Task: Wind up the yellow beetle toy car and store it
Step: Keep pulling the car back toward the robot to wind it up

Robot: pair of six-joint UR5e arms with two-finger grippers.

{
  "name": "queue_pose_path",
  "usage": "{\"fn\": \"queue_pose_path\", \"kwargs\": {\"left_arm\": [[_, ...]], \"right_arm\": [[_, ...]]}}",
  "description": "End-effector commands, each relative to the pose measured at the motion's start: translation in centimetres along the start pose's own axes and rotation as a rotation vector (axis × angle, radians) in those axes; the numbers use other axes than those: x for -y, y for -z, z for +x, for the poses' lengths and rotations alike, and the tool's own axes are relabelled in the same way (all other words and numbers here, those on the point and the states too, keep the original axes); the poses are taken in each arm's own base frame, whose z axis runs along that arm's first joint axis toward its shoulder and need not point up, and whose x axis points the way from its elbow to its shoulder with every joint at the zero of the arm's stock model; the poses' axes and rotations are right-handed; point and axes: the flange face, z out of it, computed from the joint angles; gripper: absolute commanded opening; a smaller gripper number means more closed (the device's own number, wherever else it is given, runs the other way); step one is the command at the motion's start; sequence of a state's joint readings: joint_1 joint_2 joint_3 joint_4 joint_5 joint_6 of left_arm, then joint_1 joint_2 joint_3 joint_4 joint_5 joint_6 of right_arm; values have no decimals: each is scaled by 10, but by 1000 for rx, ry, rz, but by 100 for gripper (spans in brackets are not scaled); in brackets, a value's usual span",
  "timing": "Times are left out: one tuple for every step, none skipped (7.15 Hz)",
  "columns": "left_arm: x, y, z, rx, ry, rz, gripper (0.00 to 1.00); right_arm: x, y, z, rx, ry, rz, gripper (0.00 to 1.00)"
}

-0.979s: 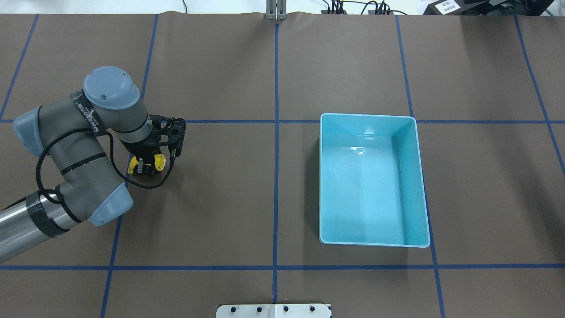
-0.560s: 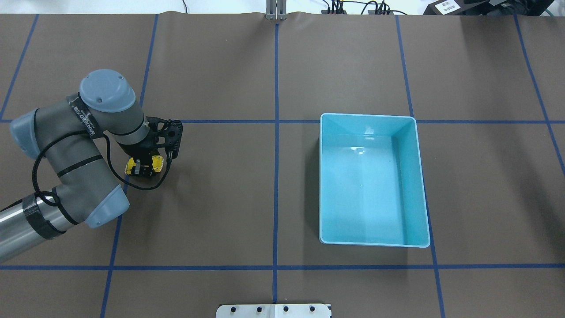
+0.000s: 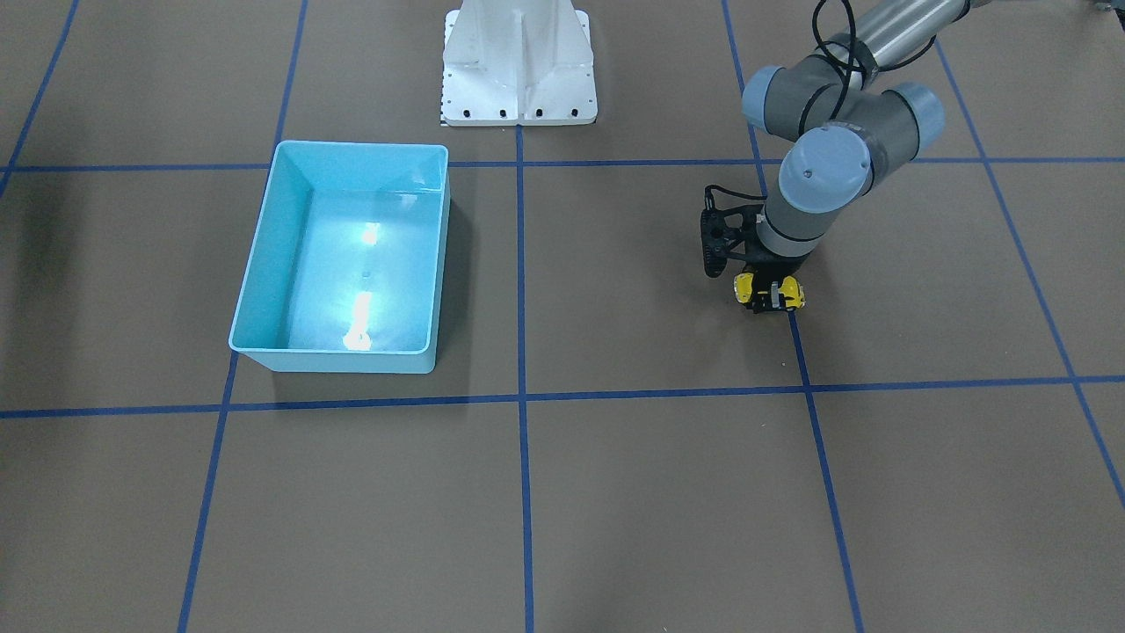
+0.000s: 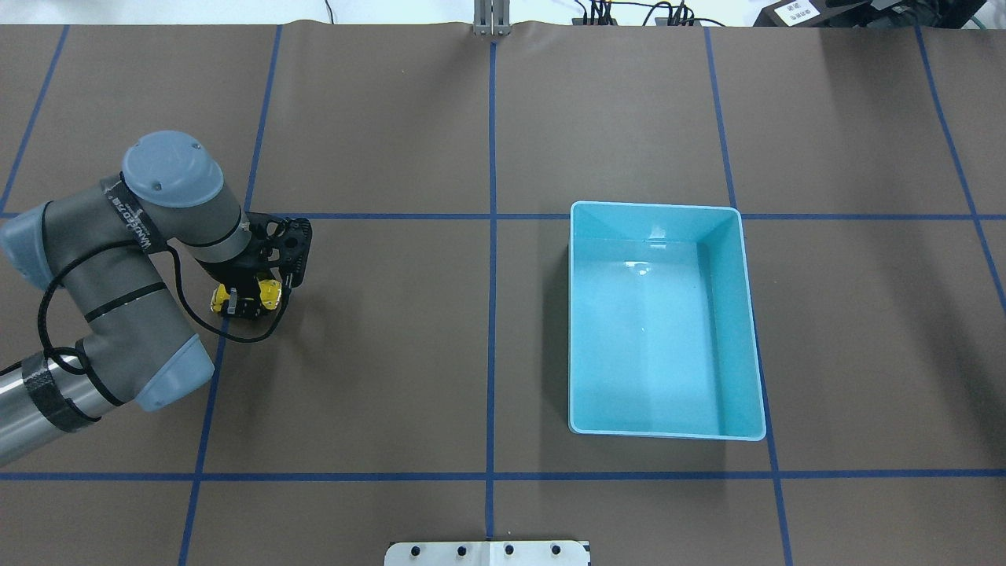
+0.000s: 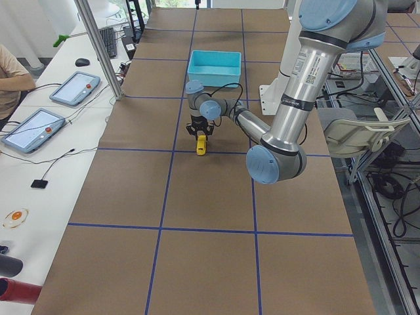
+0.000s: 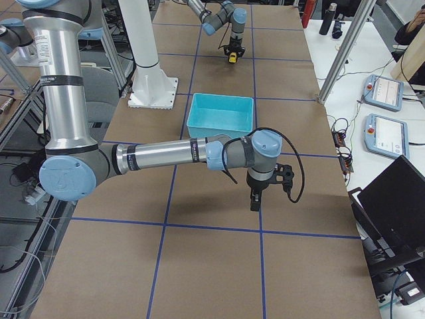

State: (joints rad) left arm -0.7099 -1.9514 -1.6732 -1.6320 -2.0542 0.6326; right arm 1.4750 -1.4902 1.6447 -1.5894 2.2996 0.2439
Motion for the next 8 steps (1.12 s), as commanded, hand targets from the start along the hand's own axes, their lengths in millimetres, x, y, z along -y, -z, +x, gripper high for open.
{"fn": "queue_pose_path", "kwargs": {"left_arm": [[-12,1,0,4,11,-2,0],[-15,-1,1,11,5,8,0],[-18,-2,2,12,6,8,0],[-28,-7,4,12,8,6,0],[-34,-8,4,17,8,10,0],[-40,-10,5,23,6,15,0],[-45,-10,5,27,8,18,0],[-52,-12,6,32,10,20,0]], "right_arm": [[0,-1,0,-2,0,-1,100],[0,-1,0,-2,0,-1,100],[0,0,0,-2,0,1,100],[0,0,0,-2,1,0,100],[0,0,-1,0,1,0,100],[0,0,0,-2,1,0,100],[0,0,0,0,0,-1,100],[0,0,-1,0,1,0,100]]}}
